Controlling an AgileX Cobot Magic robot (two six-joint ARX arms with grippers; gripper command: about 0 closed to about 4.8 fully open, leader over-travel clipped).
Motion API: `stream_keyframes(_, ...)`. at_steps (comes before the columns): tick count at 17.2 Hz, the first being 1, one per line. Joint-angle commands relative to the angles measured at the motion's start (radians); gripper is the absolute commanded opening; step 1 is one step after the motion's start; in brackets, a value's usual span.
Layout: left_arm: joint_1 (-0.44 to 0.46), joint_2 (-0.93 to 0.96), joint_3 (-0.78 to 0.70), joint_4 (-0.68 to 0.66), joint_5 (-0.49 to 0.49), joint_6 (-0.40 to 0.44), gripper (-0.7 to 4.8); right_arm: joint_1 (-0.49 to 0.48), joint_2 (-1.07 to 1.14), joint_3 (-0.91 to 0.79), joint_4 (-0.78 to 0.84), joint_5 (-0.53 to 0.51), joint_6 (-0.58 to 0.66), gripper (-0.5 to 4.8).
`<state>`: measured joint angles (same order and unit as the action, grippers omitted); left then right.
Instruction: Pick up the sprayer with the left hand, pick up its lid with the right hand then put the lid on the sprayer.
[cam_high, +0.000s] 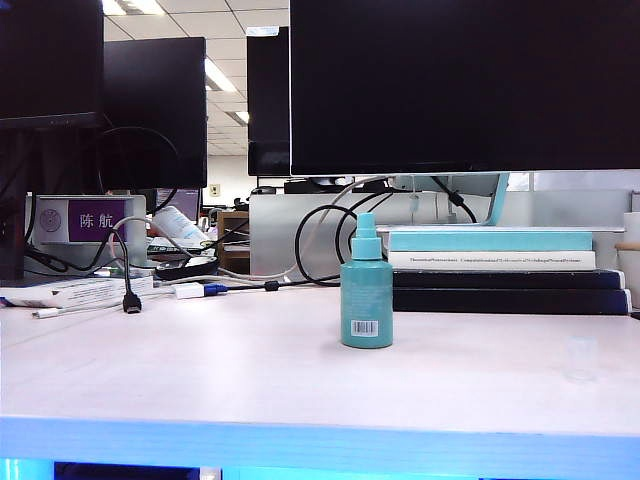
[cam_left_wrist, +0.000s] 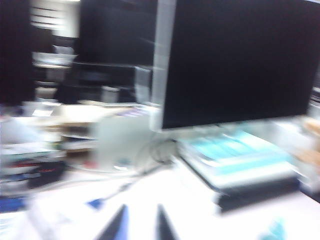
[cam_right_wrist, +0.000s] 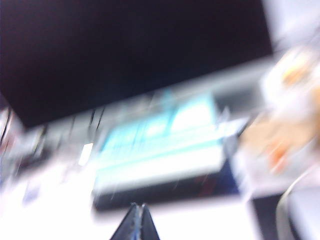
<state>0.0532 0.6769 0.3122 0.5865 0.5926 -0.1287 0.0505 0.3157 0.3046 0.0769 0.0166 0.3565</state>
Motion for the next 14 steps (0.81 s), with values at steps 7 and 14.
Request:
stream_keyframes(7,-0.140,0.546,0.211,0.113,0.341,0.206,0.72,0.000,0.296,0.011,-0.002,-0.315,-0.145,-0.01)
stream_keyframes(14,-0.245,0.801,0.221,0.314,0.364,0.372,0.94,0.000,0.296,0.010,-0.069,-0.422,-0.159,1.53)
